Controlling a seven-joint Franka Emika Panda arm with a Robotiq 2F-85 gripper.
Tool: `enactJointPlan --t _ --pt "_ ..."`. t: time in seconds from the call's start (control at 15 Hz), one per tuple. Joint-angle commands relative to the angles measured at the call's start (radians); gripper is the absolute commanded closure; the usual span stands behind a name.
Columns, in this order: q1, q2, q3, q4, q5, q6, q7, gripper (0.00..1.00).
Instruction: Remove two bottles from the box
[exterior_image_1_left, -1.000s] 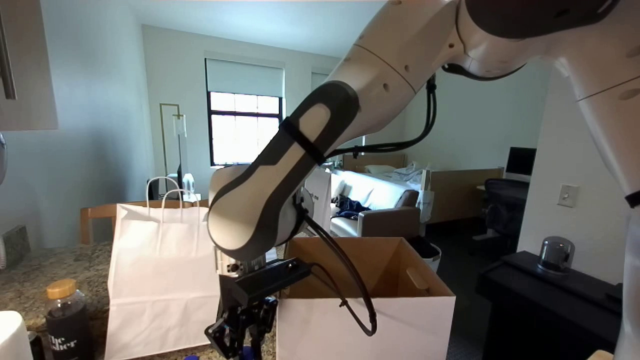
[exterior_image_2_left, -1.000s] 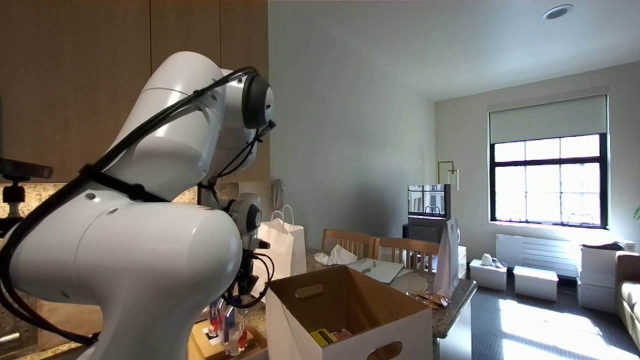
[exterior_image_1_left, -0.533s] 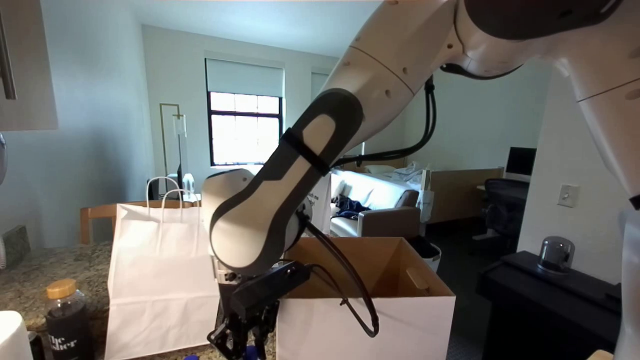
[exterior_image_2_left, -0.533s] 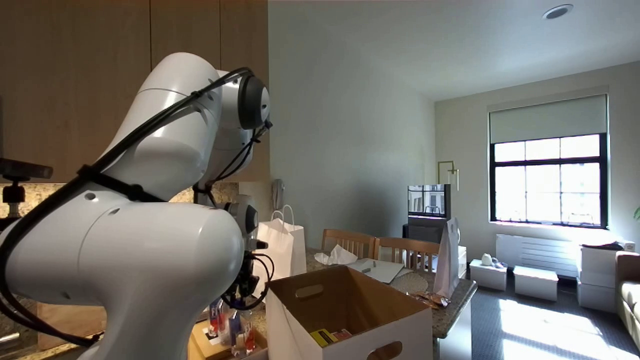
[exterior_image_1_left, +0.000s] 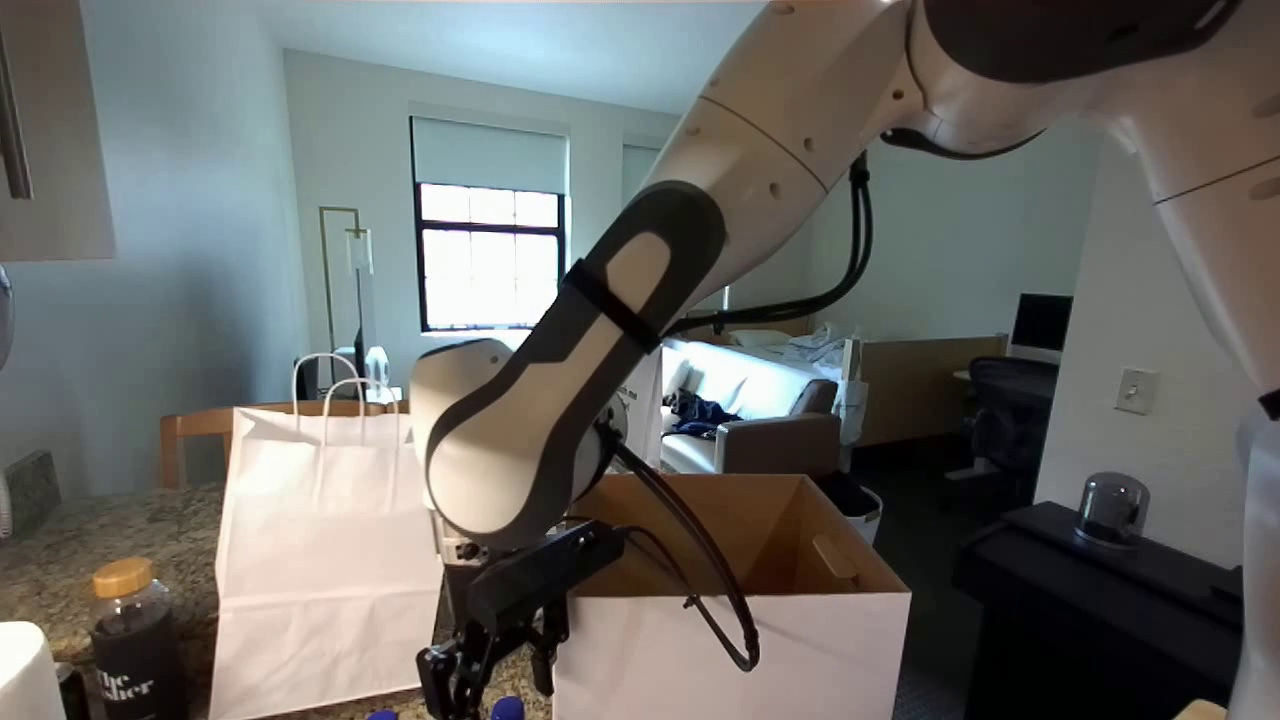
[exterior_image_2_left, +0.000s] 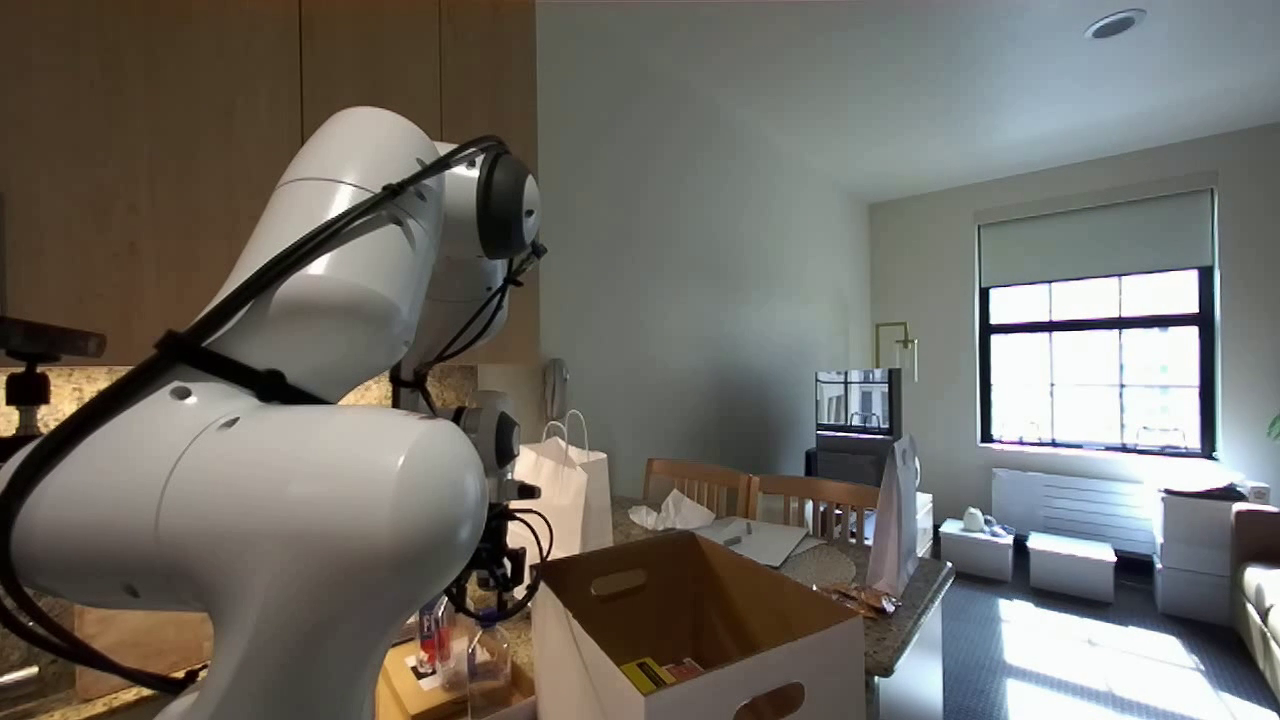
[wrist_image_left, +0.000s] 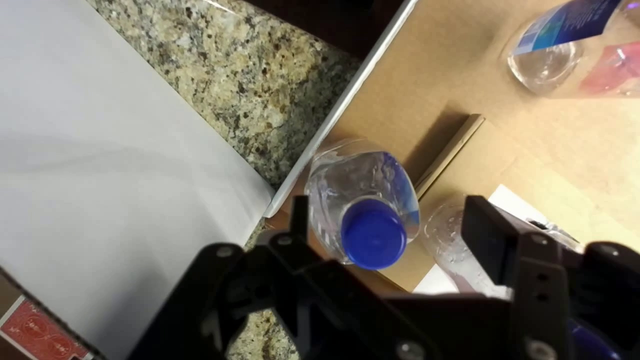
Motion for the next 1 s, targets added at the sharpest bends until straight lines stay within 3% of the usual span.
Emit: enactJointPlan --t 0.0,0.2,0.53,0.67,0.93 --pt "0.0 -0.02 0.0 -0.017 -0.013 -0.002 0.027 0.0" --pt "0.002 -0.053 0.002 -0.029 -0.02 -0.024 0.02 0.0" --pt "-0.025 -0.231 0.018 -0.059 -0.014 -0.242 0.01 0.0" --pt "-0.064 -0.325 0.032 -0.057 0.029 -0.359 -0.007 0.0" --pt "-0.164 -0.516 0.022 -0.087 0.128 -0.47 -0.032 0.0"
